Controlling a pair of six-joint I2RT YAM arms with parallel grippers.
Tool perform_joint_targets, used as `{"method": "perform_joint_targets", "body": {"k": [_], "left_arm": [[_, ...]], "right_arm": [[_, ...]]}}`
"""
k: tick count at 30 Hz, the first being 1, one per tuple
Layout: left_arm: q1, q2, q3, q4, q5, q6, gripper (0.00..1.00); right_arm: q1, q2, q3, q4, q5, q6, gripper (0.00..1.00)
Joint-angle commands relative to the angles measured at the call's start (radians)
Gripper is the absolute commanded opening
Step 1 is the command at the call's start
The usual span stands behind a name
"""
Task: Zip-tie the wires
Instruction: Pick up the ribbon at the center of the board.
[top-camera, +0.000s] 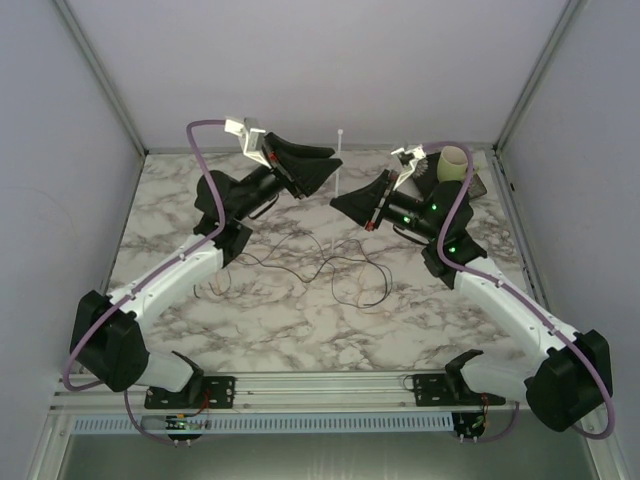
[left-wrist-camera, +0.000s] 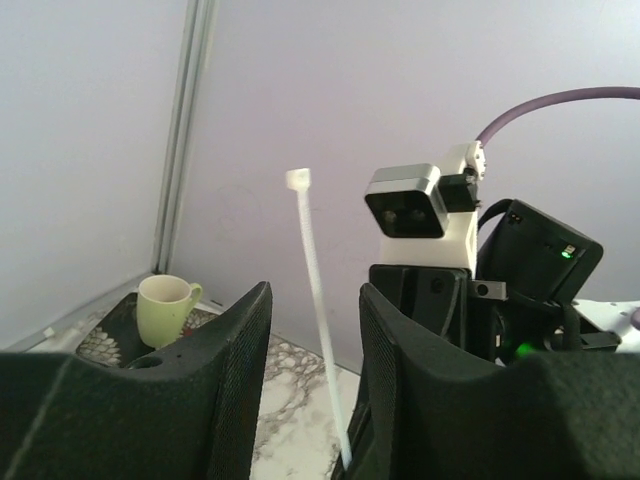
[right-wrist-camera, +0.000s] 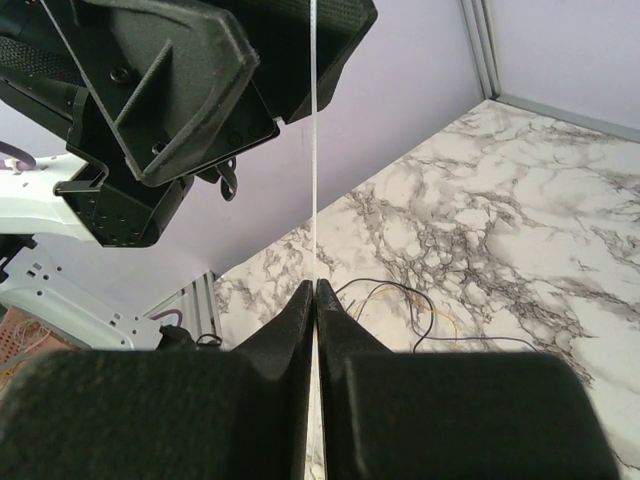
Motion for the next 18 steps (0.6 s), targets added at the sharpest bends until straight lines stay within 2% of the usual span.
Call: {"method": "perform_joint_targets", "body": {"k": [1, 4, 7, 14, 18], "left_arm": [[0.033, -0.030, -0.009, 0.013, 0.016, 0.004, 0.44], [0.048, -0.046, -0.043, 0.025, 0.019, -0.008, 0.54], [0.053, -0.034, -0.045, 0.065, 0.042, -0.034, 0.58], [0.054, 0.020, -0.013, 0.234, 0.115, -0.153, 0.64], [0.053, 0.051, 0.007, 0.260, 0.131, -0.175, 0.65]], "right_arm": [[0.014, -0.042, 0.020, -0.001, 0.037, -0.028, 0.00], [0.012, -0.038, 0.019, -0.005, 0.021, -0.031, 0.00], [0.014, -0.019, 0.027, -0.014, 0.000, -0.028, 0.00], [0.018, -0.001, 0.027, -0.002, -0.004, -0.022, 0.00], [0.021, 0.002, 0.027, 0.008, -0.015, -0.018, 0.00]]}}
